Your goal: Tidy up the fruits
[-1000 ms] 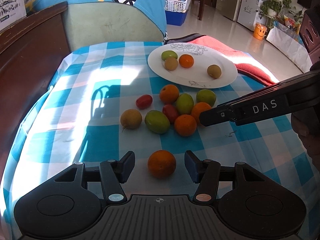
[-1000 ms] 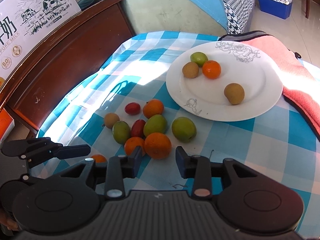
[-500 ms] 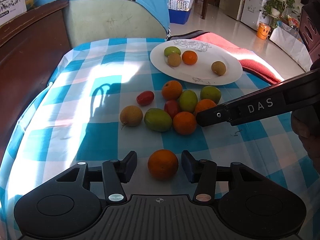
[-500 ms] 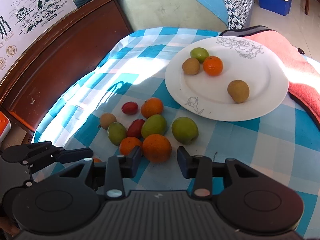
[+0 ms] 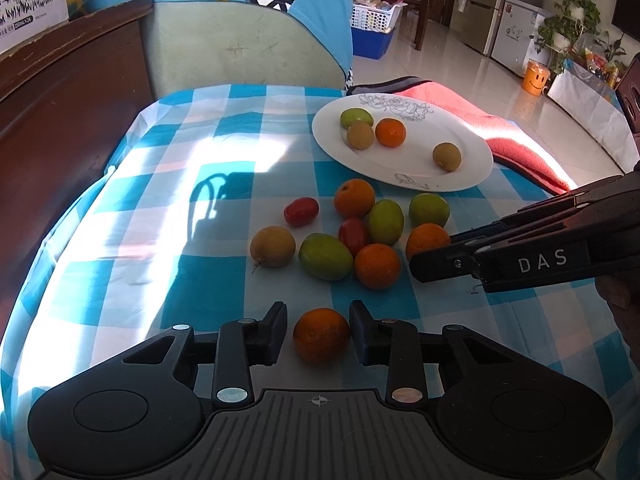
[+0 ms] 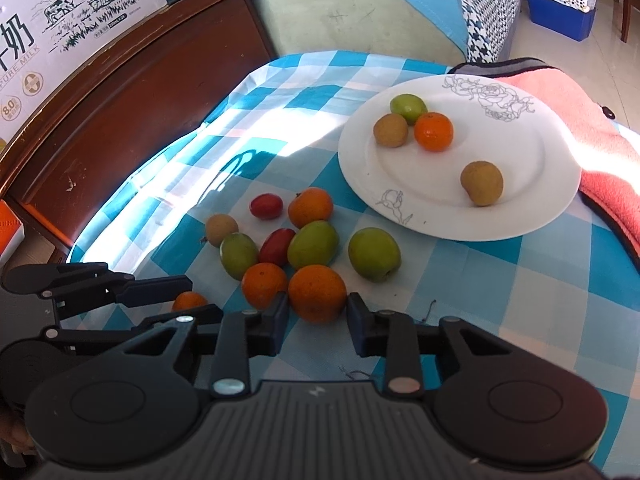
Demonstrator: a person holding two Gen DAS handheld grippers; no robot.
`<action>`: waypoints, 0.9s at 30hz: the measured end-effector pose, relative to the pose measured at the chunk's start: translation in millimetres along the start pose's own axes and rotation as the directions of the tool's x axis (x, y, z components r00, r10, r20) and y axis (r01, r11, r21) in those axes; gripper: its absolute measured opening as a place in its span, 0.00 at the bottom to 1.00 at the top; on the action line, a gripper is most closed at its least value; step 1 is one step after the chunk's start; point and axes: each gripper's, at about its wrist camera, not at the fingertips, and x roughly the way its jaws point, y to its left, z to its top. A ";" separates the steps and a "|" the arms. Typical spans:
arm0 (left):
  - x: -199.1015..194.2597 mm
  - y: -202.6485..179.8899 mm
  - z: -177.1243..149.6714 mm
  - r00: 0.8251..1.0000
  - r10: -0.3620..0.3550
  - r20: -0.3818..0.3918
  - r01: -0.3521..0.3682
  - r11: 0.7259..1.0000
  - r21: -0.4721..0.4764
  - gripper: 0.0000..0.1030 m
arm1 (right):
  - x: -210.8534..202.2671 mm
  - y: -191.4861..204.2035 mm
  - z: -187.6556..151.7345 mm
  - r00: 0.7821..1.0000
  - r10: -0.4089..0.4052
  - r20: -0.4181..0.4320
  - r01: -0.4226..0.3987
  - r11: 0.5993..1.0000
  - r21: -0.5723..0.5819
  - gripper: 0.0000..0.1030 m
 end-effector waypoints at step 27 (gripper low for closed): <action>1.7 4.1 -0.9 1.000 0.011 0.001 -0.011 1.000 -0.026 0.26 | 4.6 -2.0 0.3 1.000 0.009 -0.004 -0.009 0.999 0.031 0.36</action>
